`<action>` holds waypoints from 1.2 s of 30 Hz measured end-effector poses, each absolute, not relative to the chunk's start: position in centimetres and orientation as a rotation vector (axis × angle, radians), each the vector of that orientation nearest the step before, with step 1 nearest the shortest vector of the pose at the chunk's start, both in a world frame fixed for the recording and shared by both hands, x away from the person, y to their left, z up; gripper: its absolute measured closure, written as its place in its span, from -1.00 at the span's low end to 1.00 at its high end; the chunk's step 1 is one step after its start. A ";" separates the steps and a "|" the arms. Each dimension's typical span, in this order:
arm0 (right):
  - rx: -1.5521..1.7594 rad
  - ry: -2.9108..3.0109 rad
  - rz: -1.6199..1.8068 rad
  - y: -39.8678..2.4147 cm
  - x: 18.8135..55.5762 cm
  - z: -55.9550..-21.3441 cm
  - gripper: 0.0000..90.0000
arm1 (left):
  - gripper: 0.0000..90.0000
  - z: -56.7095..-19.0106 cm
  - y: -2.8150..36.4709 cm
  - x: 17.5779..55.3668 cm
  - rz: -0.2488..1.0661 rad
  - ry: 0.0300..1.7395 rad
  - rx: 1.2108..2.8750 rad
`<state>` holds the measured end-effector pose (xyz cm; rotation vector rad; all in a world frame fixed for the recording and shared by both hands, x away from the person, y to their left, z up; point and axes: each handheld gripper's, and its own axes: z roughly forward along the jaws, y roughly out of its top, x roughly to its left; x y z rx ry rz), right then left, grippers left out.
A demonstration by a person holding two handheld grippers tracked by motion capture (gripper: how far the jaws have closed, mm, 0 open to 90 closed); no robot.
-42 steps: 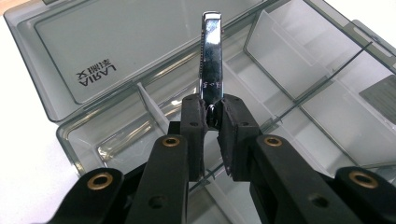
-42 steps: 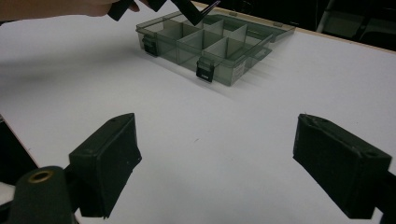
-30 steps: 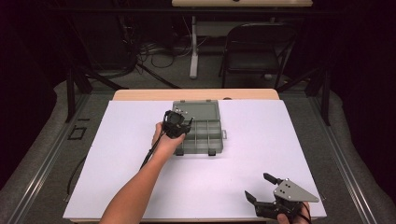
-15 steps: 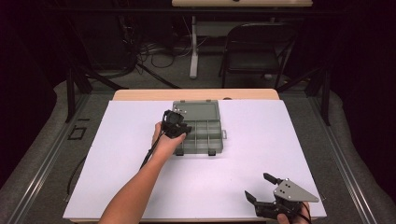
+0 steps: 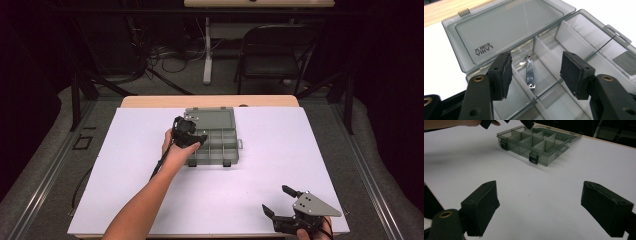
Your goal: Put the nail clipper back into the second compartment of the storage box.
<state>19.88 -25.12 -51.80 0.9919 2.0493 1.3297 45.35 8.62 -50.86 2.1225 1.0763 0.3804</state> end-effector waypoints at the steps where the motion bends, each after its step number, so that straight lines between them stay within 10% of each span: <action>1: 0.992 2.049 1.330 -25.1 19.9 -51.8 -0.69 | -0.07 -50.7 8.6 45.3 0.382 1.074 2.123; 23: 1.010 2.048 1.326 -25.3 20.0 -52.0 -0.69 | -0.13 -48.4 11.0 44.5 0.369 1.038 2.061; 36: 1.010 2.051 1.318 -25.0 20.1 -52.1 -0.69 | -0.65 -47.6 13.0 42.2 0.276 0.989 2.059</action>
